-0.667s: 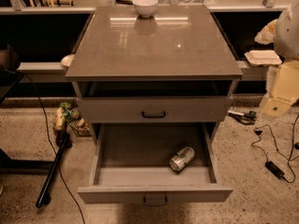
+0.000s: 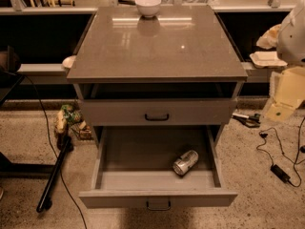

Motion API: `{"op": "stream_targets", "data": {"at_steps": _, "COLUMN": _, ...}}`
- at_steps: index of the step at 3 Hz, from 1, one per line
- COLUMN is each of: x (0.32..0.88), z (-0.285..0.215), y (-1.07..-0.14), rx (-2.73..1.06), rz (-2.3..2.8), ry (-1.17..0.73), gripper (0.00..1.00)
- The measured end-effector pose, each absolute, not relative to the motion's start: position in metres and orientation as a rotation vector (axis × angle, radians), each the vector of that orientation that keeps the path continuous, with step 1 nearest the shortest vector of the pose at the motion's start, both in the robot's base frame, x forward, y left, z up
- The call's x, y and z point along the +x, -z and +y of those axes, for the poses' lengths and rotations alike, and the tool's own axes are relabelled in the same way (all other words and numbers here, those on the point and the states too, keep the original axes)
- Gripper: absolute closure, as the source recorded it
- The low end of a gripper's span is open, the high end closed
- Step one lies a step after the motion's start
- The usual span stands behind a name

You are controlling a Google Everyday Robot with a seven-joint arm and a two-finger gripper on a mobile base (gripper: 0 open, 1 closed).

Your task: Pick 7up can from middle drawer and place on counter

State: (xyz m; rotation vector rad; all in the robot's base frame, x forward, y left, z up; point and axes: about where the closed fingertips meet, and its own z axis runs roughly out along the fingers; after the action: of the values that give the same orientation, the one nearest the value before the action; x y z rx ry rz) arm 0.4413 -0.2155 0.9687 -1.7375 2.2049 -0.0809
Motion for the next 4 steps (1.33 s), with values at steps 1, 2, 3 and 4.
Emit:
{"op": "stream_targets", "data": {"at_steps": 1, "x": 0.453, "z": -0.212, "y": -0.923, "rx": -1.822, "rz": 2.148, "ry": 0.0, "gripper": 0.0}}
{"op": "stream_targets", "data": {"at_steps": 2, "x": 0.465, "z": -0.205, "y": -0.859, "rx": -1.913, "rz": 2.083, "ry": -0.103, "gripper": 0.0}}
{"op": "stream_targets", "data": {"at_steps": 3, "x": 0.474, "z": -0.197, "y": -0.8, "rx": -1.935, "rz": 2.033, "ry": -0.231, "gripper": 0.0}}
{"op": "stream_targets", "data": {"at_steps": 4, "x": 0.477, "z": -0.192, "y": -0.753, "rx": -1.904, "rz": 2.026, "ry": -0.37, "gripper": 0.0}}
